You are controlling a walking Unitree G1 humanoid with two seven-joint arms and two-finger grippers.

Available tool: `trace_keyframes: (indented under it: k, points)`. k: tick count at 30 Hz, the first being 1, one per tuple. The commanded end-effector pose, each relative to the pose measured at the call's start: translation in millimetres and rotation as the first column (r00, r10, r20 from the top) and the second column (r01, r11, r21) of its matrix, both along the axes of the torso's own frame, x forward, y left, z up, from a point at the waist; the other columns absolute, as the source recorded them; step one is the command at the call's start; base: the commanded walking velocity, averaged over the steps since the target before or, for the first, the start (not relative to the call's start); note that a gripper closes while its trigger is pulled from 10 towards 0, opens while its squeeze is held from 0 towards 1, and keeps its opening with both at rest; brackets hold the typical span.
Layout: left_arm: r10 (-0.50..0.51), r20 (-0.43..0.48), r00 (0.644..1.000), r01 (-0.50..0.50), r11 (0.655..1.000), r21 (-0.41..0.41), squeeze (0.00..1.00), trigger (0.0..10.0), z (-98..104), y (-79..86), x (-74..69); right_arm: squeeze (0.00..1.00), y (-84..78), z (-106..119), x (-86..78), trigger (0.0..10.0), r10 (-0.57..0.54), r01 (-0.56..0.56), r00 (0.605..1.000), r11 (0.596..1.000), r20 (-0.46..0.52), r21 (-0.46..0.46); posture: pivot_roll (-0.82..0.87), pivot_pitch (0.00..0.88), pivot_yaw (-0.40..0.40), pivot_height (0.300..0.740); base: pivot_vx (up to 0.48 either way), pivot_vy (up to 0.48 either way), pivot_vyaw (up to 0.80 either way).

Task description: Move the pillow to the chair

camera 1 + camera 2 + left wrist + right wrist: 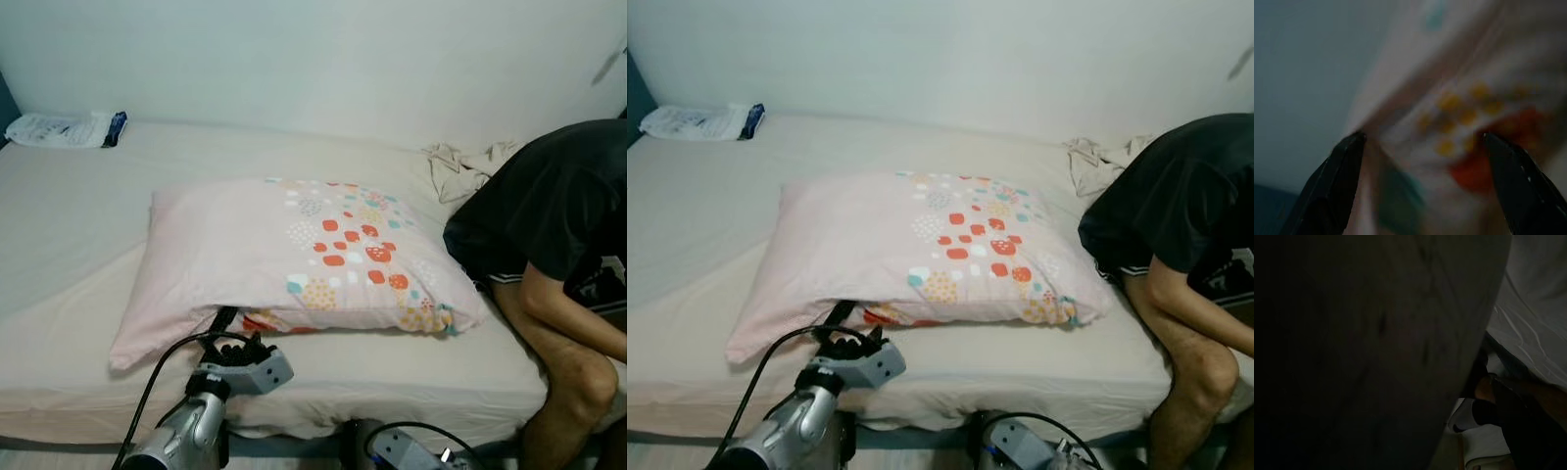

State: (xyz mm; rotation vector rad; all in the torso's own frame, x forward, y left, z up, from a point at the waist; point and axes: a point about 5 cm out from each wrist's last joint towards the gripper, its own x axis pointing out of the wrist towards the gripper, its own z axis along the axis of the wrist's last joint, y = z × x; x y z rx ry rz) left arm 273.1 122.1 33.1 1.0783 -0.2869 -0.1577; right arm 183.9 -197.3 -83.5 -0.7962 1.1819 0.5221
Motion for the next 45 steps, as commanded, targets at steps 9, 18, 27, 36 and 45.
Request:
trace_keyframes:
  k: [9, 18, 27, 36, 45]
  points:
    - [-0.078, 0.070, 0.995, 0.075, 0.997, 0.034, 0.00, 10.0, 10, -3.4, -14.0, 0.00, 19.4, 17, 37.7, 10.0, -0.017, 0.045, 0.954, 0.995, 0.298, -0.087, 0.13, 0.129, -0.129, 0.558, 0.000, 0.000, 0.00]
    - [-0.067, 0.055, 0.996, 0.062, 0.995, 0.079, 0.00, 10.0, 8, 9.4, -26.6, 0.00, 30.3, 65, 100.2, 10.0, 0.004, 0.078, 0.784, 0.991, 0.621, -0.105, 0.13, 0.132, -0.141, 0.558, 0.000, 0.000, 0.00]
    - [-0.015, 0.114, 0.993, 0.003, 0.995, 0.101, 0.00, 10.0, 20, 19.0, -31.3, 0.00, 68.0, 61, 98.1, 10.0, -0.149, 0.035, 0.842, 0.974, 0.518, 0.224, 0.13, 0.129, -0.143, 0.558, 0.000, 0.000, 0.00]
    - [0.069, 0.305, 0.950, -0.137, 0.969, 0.206, 0.00, 10.0, 52, 27.7, -20.4, 0.00, 113.7, 36, 57.7, 10.0, -0.094, -0.023, 0.975, 0.856, 0.199, 0.517, 0.13, 0.138, -0.144, 0.558, 0.000, 0.000, 0.00]
    - [-0.076, 0.206, 0.976, 0.013, 0.956, 0.292, 0.00, 10.0, 35, -3.9, -15.6, 0.00, 134.4, 30, 39.4, 10.0, 0.044, -0.107, 0.991, 0.816, 0.124, 0.568, 0.11, 0.146, -0.138, 0.558, 0.000, 0.000, 0.00]
